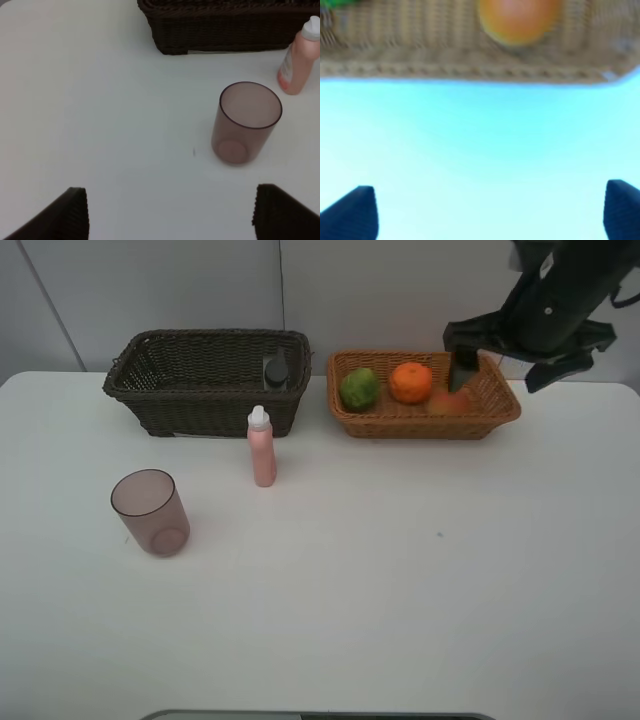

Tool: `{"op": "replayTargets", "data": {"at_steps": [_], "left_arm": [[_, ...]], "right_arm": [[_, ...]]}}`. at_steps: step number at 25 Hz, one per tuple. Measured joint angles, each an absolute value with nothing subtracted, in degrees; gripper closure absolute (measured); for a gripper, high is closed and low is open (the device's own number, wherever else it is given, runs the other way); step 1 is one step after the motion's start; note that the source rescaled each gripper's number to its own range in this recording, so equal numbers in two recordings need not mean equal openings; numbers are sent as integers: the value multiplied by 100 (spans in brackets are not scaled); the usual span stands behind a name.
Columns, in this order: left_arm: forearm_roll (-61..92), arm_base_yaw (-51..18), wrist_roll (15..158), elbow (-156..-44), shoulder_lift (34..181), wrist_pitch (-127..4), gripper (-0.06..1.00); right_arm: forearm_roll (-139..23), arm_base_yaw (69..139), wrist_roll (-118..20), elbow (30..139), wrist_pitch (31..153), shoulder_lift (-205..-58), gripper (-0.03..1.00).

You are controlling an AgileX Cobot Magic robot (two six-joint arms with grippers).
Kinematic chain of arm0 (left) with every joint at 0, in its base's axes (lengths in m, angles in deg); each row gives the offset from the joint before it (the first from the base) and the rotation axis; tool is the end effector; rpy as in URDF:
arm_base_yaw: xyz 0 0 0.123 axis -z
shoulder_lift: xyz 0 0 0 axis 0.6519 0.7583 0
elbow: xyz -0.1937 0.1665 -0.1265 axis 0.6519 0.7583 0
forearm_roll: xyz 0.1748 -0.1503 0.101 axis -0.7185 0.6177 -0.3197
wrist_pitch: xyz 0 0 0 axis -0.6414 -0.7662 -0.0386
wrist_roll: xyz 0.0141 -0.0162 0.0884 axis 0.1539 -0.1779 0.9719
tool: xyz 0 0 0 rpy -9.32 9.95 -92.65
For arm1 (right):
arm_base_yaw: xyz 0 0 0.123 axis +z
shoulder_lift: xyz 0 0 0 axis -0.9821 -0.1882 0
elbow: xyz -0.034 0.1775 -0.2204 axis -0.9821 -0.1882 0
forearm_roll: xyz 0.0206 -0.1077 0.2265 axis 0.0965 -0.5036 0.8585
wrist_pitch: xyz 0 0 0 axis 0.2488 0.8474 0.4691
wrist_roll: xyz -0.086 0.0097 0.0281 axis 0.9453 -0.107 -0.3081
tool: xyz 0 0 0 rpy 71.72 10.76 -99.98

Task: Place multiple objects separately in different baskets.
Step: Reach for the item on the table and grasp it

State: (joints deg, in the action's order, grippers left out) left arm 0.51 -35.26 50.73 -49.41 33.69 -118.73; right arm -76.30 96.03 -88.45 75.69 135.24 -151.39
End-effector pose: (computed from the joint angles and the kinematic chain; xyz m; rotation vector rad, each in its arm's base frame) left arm -0.0065 0.0032 0.2785 0.0690 2.0310 -0.0374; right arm 0.3224 0.0846 0.2690 -0.1176 2.7372 -0.0609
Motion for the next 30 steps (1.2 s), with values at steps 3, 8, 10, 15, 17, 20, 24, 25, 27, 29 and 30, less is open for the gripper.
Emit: {"op": "replayTargets", "data": {"at_steps": [3,8,10,15,17,20,24,25,27,29,30], "left_arm": [[51,-3526,5073,-4941,3369,-11873,10],[51,-3526,5073,-4941,3369,-11873,10],[51,-3526,5073,-4941,3369,-11873,10],[51,-3526,5073,-4941,3369,-11873,10],[51,-3526,5073,-4941,3369,-11873,10],[51,-3526,5073,-4941,3369,-11873,10],[51,-3526,5073,-4941,3369,-11873,10],[51,-3526,5073,-4941,3369,-11873,10],[51,-3526,5073,-4941,3369,-11873,10],[51,-3526,5073,-4941,3369,-11873,10],[51,-3526,5073,-4941,3369,-11873,10]], "right_arm": [[-7354,9493,-8536,6921,13567,-14040,-3],[-7001,9482,-8328,6169,13739,-11964,-3],[-6955,9482,-8306,6013,13912,-11247,-3],[-6804,9482,-7839,5777,14744,-9689,-3],[-6714,9482,-7581,5659,15026,-9187,-3],[-6654,9501,-7363,5394,15138,-8378,-3],[-6660,9520,-7315,4892,15119,-7418,-3],[-6660,9525,-7305,4778,15119,-7187,-3],[-6618,9532,-7308,4500,15119,-6779,-3],[-6618,9532,-7308,4265,15119,-6455,-3],[-6618,9532,-7308,4139,15087,-6296,-3]]}}
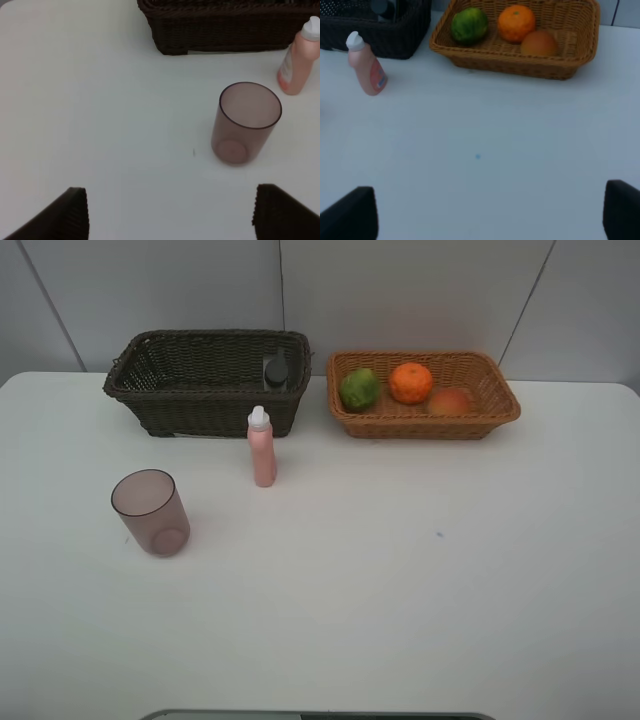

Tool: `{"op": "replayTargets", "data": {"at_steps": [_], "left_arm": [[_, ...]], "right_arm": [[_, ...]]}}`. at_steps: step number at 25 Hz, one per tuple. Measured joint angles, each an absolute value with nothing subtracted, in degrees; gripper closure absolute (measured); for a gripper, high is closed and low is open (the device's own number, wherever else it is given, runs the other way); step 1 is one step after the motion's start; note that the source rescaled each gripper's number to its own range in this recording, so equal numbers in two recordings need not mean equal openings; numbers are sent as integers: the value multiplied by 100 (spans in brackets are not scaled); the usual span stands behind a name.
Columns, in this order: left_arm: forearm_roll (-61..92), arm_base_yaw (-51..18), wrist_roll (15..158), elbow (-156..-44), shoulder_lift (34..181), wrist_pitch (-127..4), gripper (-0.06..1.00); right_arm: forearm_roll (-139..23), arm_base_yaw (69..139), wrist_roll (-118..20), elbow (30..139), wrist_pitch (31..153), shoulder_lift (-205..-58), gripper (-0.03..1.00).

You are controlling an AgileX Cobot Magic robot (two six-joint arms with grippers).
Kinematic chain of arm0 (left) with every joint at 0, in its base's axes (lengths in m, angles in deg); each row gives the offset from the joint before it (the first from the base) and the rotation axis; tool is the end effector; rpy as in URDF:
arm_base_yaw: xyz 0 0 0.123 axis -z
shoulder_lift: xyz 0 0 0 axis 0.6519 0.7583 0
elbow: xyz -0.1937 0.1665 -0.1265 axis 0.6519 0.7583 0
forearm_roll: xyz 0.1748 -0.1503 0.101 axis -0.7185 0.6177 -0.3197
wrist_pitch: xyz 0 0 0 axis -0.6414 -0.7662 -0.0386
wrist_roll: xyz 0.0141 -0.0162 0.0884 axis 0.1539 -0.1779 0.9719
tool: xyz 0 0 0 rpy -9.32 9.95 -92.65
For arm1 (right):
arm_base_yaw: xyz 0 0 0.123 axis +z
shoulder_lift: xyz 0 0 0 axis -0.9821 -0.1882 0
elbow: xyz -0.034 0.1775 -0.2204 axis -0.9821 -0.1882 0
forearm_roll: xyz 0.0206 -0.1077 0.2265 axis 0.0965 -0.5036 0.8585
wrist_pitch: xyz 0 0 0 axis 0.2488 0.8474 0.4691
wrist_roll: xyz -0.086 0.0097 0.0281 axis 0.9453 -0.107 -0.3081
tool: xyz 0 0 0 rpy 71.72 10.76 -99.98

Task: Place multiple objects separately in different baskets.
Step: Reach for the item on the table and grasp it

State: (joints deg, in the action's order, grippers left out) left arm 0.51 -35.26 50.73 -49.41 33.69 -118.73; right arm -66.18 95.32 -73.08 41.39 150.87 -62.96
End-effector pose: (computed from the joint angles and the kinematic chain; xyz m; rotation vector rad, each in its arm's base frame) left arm -0.0065 0.0032 0.2785 0.0690 2.0310 -0.0374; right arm -0.0140 -0.0041 0.3083 -0.2719 2.0847 0.1839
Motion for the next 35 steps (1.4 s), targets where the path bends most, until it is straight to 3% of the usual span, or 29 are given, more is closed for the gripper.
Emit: {"op": "replayTargets", "data": {"at_steps": [7,16,27,35], "left_arm": [[51,-3526,5073,-4941,3369,-11873,10],[51,-3526,5073,-4941,3369,-11873,10],[51,-3526,5073,-4941,3369,-11873,10],[51,-3526,5073,-4941,3369,-11873,10]], "right_arm": [[-6526,9543,-7301,3589,14174,-5843,-3],[-6741,9467,-7285,3448,14366,-5825,-3],[-6779,7625,-7285,3448,14366,-5809,-3],[-6779,7428,-7290,3448,14366,-5804,-3]]}}
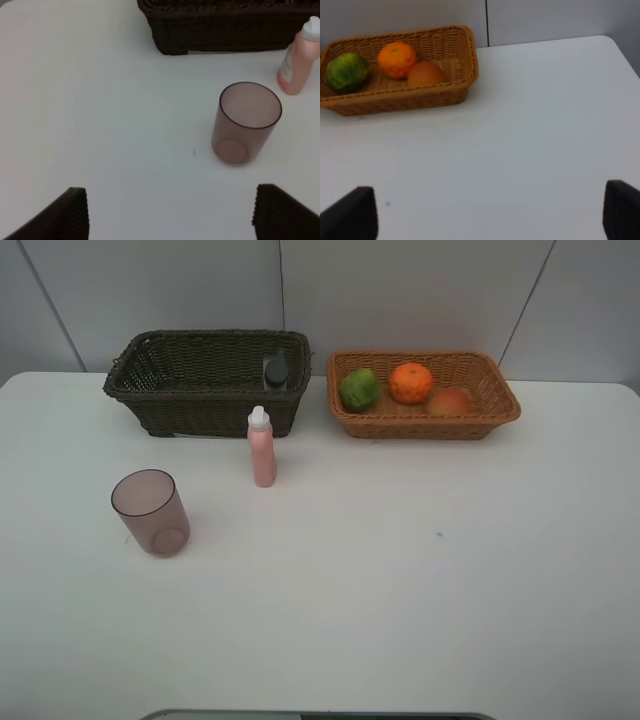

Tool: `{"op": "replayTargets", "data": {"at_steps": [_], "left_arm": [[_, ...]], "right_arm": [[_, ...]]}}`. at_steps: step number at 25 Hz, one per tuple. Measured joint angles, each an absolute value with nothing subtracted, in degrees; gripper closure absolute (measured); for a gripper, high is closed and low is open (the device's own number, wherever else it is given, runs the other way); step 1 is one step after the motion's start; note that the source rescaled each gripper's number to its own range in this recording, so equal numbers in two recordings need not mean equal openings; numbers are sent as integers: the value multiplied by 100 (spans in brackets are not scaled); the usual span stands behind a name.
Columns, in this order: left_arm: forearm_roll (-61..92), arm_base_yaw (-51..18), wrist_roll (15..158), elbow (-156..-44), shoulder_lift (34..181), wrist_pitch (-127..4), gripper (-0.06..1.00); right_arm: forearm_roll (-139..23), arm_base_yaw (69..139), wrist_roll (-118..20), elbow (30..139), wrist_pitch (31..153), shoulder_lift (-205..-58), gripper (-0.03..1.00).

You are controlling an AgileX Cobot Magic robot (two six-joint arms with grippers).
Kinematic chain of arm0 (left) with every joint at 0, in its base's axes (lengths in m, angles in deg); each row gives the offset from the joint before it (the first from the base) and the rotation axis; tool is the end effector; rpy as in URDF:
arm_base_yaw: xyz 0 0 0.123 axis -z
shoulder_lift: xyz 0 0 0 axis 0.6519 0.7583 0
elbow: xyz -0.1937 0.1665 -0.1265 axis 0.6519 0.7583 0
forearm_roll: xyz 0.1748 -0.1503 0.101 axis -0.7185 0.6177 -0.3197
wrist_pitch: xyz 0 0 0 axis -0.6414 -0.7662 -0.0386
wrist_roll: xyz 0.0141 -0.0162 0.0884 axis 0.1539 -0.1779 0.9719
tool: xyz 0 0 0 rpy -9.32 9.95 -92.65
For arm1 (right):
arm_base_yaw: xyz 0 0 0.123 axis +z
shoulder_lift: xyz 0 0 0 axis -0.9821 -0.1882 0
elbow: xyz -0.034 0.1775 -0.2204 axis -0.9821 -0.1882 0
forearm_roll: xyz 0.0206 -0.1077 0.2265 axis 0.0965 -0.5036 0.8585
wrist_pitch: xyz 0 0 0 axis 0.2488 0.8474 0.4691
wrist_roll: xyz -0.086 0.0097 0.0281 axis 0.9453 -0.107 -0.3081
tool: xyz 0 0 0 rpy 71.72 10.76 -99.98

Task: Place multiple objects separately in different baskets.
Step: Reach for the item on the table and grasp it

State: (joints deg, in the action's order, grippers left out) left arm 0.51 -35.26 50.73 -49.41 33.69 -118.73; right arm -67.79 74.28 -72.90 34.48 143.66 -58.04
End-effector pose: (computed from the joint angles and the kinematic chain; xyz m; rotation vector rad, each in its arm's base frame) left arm -0.0065 0.0032 0.2785 0.0690 2.0310 -0.0374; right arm -0.0093 -0.0015 0.2851 0.1067 2.0036 -0.0751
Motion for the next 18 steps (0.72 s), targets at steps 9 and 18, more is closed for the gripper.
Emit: {"op": "replayTargets", "data": {"at_steps": [9,18], "left_arm": [[51,-3526,5073,-4941,3369,-11873,10],[51,-3526,5073,-4941,3369,-11873,10]], "right_arm": [[-6779,7428,-7290,3448,14366,-5804,-3],[-6779,7428,-7290,3448,14366,-5804,-3]]}}
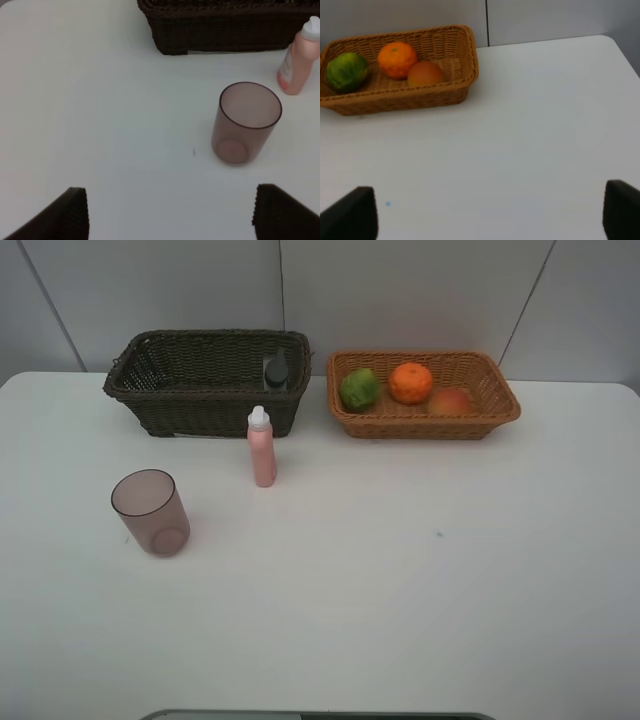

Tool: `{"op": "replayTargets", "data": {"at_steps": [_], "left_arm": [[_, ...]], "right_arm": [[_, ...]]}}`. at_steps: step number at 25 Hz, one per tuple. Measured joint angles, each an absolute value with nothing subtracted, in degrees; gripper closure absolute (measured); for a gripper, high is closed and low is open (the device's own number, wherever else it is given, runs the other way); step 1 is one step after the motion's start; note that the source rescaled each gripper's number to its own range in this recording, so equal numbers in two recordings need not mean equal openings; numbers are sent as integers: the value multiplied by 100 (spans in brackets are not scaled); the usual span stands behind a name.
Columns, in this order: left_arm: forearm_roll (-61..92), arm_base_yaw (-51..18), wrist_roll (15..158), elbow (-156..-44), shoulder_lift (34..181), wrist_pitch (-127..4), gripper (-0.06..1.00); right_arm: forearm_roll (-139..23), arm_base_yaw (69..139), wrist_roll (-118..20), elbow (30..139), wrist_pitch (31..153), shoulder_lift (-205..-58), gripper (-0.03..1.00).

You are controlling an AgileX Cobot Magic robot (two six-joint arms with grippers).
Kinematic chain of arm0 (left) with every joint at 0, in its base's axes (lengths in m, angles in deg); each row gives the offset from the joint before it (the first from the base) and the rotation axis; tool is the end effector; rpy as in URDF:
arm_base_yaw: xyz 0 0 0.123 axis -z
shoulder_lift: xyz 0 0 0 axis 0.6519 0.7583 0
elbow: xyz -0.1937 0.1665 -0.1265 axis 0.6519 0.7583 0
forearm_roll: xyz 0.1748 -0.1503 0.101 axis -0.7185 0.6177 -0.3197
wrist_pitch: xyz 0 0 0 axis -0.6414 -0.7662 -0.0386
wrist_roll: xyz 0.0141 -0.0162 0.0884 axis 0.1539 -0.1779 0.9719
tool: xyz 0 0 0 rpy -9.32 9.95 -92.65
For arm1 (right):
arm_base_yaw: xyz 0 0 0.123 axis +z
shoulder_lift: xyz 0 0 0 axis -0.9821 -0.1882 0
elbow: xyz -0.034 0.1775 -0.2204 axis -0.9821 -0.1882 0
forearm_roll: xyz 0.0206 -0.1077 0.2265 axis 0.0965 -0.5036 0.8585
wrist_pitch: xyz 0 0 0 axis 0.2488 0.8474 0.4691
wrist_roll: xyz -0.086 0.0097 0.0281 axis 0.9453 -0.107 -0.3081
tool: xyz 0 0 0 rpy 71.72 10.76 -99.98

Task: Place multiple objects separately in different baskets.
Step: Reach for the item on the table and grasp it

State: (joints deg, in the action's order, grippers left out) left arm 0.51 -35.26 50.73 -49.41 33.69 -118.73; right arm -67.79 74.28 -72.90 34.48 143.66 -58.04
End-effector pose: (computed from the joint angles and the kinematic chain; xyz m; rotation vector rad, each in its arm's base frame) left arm -0.0065 0.0032 0.2785 0.0690 2.0310 -0.0374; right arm -0.0093 -0.0015 0.2851 0.1067 2.0036 -0.0751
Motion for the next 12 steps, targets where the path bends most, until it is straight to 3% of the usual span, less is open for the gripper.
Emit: {"op": "replayTargets", "data": {"at_steps": [12], "left_arm": [[34,-3526,5075,-4941,3369,-11873,10]], "right_arm": [[-6779,7428,-7290,3448,14366,-5804,-3]]}}
